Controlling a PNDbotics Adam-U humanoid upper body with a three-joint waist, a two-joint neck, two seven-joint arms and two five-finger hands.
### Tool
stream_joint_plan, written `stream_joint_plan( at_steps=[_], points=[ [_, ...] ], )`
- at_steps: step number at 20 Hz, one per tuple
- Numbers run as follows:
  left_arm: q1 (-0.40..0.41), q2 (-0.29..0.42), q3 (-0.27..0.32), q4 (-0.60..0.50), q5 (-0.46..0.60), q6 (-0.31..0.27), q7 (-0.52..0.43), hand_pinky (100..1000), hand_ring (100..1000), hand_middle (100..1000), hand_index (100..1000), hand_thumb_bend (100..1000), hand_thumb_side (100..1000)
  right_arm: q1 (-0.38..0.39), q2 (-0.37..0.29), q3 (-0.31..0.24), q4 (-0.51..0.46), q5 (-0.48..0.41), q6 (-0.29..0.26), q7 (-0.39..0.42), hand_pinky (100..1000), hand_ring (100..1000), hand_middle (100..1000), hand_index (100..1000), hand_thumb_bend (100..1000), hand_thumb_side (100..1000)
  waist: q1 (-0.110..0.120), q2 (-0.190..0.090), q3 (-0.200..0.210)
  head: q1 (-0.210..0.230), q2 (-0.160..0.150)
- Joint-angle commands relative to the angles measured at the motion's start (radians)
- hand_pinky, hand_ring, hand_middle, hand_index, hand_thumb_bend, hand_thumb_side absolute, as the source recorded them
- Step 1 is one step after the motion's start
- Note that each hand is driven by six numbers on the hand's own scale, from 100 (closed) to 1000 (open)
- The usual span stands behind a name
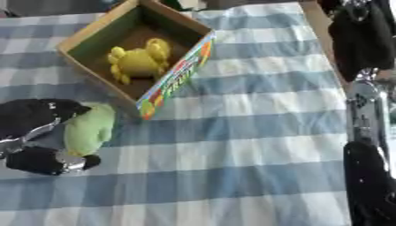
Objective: Pick up objects on the table and place them in the box.
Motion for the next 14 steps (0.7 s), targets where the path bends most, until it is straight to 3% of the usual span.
stream_joint_plan(
  at_steps=[1, 4, 7, 10, 12, 13, 14],
  points=[
    [-0.009, -0.003, -0.008, 0.019, -0.045, -0.009, 0.005, 758, 927, 898, 1000, 568, 975, -0.010, -0.014, -0.004, -0.017, 0.002, 0.000, 0.005, 845, 803, 477, 827, 100, 484, -0.001, -0.014, 0.000, 0.004, -0.013],
    [-0.012, -0.016, -0.012, 0.041, -0.063, -0.009, 0.015, 752, 921, 886, 1000, 541, 975, -0.009, -0.013, -0.004, -0.017, 0.002, 0.002, 0.007, 846, 803, 477, 827, 100, 482, -0.001, -0.012, -0.001, 0.005, -0.016],
    [-0.014, -0.026, -0.011, 0.058, -0.078, -0.001, 0.032, 735, 906, 854, 992, 412, 927, -0.009, -0.013, -0.005, -0.018, 0.002, 0.002, 0.009, 846, 804, 477, 827, 100, 482, -0.001, -0.009, -0.002, 0.006, -0.019],
    [-0.016, -0.033, -0.011, 0.072, -0.092, 0.016, 0.053, 709, 883, 820, 955, 206, 794, -0.009, -0.013, -0.006, -0.017, 0.003, 0.002, 0.010, 848, 804, 476, 828, 100, 481, -0.002, -0.006, -0.003, 0.007, -0.020],
    [-0.017, -0.037, -0.012, 0.079, -0.100, 0.030, 0.070, 694, 868, 806, 942, 116, 724, -0.009, -0.013, -0.006, -0.017, 0.003, 0.002, 0.011, 848, 805, 476, 828, 100, 480, -0.002, -0.005, -0.003, 0.007, -0.021],
    [-0.018, -0.038, -0.013, 0.082, -0.103, 0.037, 0.078, 679, 851, 785, 926, 100, 654, -0.009, -0.013, -0.007, -0.017, 0.003, 0.002, 0.011, 849, 805, 476, 828, 100, 480, -0.002, -0.005, -0.003, 0.007, -0.021],
    [-0.019, -0.040, -0.014, 0.085, -0.106, 0.043, 0.083, 679, 851, 785, 926, 100, 654, -0.009, -0.013, -0.007, -0.017, 0.004, 0.002, 0.011, 849, 805, 476, 828, 100, 480, -0.002, -0.005, -0.003, 0.007, -0.021]
  ],
)
